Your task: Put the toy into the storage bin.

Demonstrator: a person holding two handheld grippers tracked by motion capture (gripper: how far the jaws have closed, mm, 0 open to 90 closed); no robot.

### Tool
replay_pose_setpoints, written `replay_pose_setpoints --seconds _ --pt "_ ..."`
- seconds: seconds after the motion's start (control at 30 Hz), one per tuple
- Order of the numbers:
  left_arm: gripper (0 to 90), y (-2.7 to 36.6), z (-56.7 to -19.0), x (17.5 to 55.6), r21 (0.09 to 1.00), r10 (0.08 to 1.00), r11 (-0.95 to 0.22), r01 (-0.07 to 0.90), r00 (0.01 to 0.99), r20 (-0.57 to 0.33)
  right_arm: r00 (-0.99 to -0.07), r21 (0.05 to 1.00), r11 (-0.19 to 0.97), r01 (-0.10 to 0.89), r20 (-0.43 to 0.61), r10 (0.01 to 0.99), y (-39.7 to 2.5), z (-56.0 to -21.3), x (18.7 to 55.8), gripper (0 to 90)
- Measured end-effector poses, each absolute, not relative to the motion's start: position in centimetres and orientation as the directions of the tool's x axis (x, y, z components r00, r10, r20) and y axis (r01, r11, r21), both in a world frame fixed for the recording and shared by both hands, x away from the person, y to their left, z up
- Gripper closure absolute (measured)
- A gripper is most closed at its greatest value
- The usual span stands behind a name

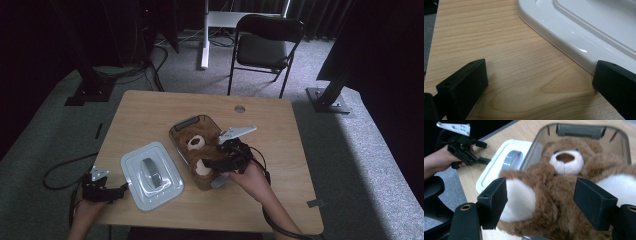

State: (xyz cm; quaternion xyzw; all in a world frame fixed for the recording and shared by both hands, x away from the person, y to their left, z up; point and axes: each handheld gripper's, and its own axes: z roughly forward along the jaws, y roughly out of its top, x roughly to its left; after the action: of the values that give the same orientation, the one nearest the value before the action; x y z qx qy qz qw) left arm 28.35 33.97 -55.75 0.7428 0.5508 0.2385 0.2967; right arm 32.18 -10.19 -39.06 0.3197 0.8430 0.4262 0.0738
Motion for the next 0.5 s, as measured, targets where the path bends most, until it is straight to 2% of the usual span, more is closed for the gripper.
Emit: replay_pose_setpoints --seconds 0.17,0.3,0.5 --pt "0.6 34.0 -55.8 28.4 0.704 0.96 -0.217 0.676 0.279 0.028 -0.778 0.747 0.439 0.499 0.162 0.607 -9.8 -40.3 33.0 26.1" --pt "0.6 34.0 -55.8 28.4 0.705 0.96 -0.217 0.675 0.279 0.028 -0.771 0.74 0.462 0.489 0.118 0.626 -9.0 -40.7 33.8 26.1" --pt "0.6 34.0 -55.8 28.4 0.706 0.96 -0.217 0.674 0.279 0.028 -0.762 0.68 0.5 0.536 0.136 0.633 -7.7 -42.3 36.1 30.4"
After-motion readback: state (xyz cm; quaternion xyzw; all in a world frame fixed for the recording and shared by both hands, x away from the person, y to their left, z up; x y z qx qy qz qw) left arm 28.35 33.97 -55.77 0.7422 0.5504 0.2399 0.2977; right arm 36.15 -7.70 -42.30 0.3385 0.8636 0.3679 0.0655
